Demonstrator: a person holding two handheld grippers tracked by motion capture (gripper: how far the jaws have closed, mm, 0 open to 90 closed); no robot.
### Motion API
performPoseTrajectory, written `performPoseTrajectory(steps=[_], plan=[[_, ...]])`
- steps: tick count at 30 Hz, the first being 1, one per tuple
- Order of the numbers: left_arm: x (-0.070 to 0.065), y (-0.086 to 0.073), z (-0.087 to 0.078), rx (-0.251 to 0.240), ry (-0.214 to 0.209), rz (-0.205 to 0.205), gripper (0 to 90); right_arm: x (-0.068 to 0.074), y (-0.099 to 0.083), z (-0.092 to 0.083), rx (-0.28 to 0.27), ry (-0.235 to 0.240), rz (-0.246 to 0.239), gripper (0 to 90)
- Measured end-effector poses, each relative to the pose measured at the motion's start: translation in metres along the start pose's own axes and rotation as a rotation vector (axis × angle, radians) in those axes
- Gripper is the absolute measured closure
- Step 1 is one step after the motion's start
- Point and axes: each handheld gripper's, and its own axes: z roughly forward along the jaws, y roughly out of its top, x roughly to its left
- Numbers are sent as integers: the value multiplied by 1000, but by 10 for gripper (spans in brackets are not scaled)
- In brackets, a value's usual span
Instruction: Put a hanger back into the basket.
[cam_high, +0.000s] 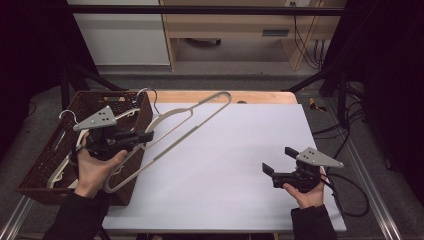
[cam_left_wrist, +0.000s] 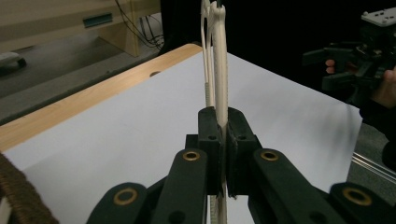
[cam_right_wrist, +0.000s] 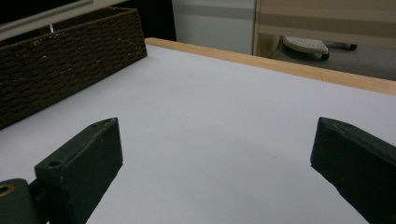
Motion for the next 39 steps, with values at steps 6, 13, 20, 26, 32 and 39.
performPoseTrajectory(steps=[6, 13, 20, 26, 32, 39], plan=[[15, 7, -24, -25, 34, -4, 868, 0, 0, 0, -1, -1, -1, 23], [38, 7, -46, -34, 82, -1, 868, 0, 0, 0, 0, 3, -1, 23], [63, 6, -64, -40, 138, -9, 868, 1, -1, 3, 7, -1, -4, 22], [84, 0, -71, -32, 176, -3, 868, 0, 0, 0, 1, 3, -3, 20], [100, -10, -78, 0, 195, -7, 868, 1, 0, 2, 4, -4, -2, 15], [121, -30, -88, 40, 227, -33, 868, 1, 1, 1, 1, 4, -4, 13]])
